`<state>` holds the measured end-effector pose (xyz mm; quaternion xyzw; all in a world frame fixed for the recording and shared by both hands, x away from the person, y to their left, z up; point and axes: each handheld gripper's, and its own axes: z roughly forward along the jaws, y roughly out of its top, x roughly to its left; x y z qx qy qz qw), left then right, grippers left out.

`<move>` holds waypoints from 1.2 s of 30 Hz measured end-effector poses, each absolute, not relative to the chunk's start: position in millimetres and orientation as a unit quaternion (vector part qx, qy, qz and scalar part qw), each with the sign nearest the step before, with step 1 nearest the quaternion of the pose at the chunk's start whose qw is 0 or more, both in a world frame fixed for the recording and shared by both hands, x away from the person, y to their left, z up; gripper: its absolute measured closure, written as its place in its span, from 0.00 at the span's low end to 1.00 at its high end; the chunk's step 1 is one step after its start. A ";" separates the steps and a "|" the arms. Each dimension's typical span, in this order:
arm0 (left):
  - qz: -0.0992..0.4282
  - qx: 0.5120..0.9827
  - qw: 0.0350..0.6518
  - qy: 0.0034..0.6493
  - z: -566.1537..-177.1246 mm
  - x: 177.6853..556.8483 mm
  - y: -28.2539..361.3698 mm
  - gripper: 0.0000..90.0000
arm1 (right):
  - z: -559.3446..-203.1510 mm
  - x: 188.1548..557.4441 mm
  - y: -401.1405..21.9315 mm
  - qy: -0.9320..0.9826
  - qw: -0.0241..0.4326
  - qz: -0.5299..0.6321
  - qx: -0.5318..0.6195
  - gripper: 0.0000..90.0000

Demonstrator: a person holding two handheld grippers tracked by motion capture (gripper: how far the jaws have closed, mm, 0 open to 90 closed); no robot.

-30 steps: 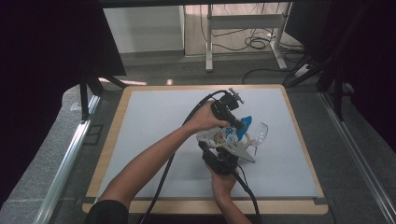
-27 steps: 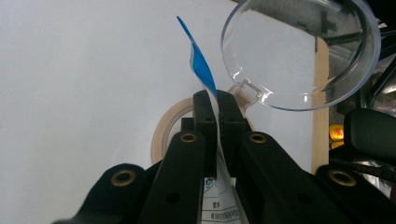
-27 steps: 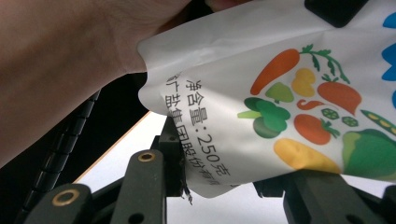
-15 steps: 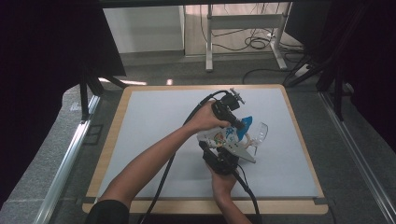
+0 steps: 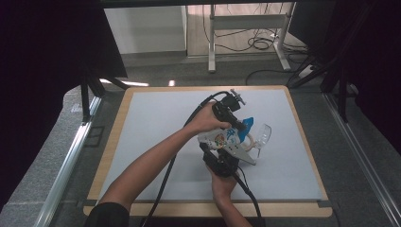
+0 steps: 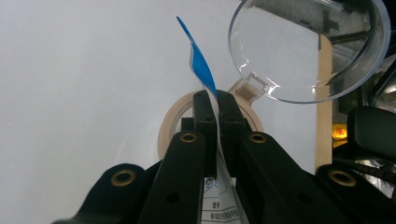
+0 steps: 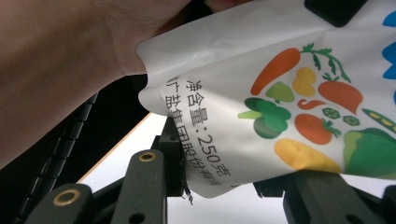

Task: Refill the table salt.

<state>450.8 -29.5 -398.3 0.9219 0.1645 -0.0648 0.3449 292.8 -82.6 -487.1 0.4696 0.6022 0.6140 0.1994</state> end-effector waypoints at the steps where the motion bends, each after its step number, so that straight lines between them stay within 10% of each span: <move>1: -0.065 0.922 0.345 0.165 -398.4 451.0 -29.2 1.00 | -487.1 292.8 -82.3 0.602 0.199 0.614 0.470 0.70; 36: -0.064 0.922 0.343 0.170 -400.0 452.4 -29.1 1.00 | -488.5 295.6 -81.6 0.601 0.192 0.616 0.471 0.70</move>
